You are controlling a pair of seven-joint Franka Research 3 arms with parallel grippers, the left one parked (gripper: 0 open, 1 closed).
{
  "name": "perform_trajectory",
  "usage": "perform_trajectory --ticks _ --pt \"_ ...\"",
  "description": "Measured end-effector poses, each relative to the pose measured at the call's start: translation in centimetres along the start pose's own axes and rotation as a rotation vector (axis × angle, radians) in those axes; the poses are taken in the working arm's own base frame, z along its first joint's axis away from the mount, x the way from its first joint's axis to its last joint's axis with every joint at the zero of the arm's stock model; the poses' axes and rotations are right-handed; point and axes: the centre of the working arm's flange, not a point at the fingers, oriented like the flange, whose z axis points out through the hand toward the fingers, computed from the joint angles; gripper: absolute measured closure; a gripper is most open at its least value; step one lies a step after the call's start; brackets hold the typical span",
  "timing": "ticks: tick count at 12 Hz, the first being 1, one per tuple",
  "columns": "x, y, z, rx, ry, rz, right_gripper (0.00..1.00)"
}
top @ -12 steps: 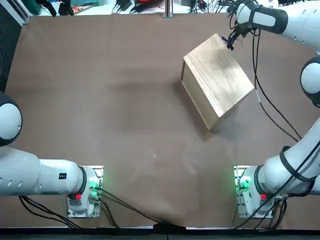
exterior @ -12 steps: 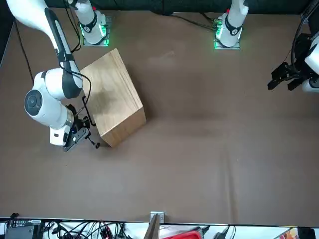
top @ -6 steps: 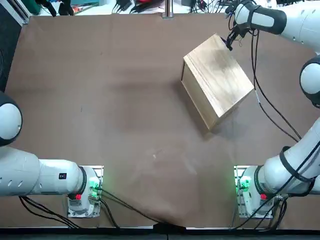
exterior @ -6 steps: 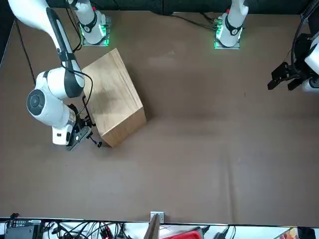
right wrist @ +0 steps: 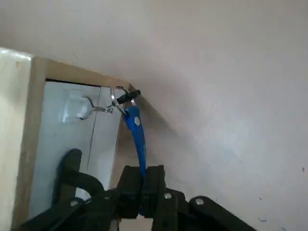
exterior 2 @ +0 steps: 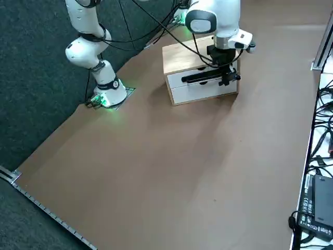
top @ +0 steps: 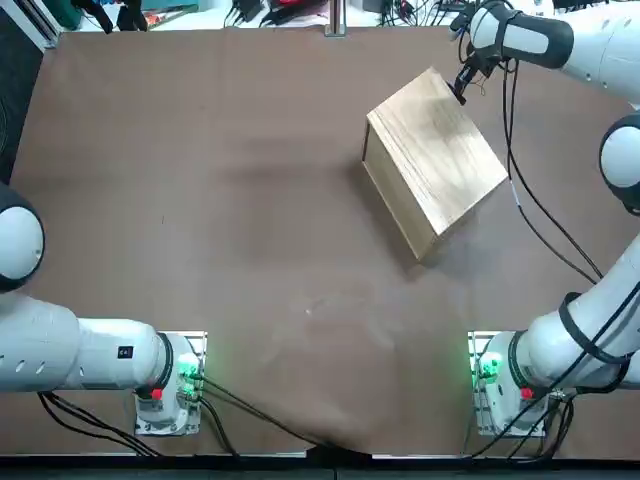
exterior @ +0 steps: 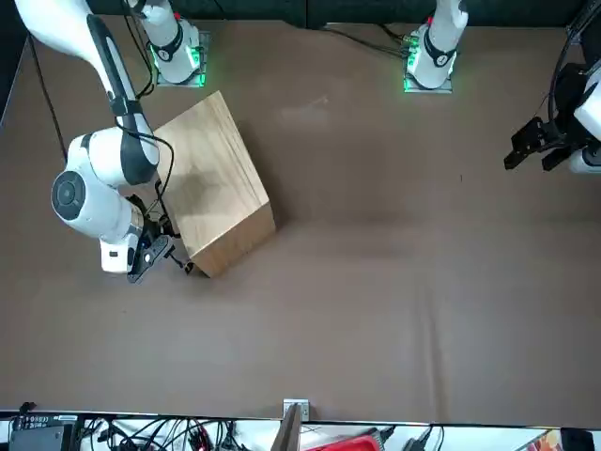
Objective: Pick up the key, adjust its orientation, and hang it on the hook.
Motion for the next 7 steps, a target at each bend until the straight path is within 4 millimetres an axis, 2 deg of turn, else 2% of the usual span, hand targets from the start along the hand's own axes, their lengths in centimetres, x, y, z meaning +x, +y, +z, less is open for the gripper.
perform_trajectory --ticks 7 --pt "-0.20 -0.05 0.13 0.011 -0.016 -0.006 0.96"
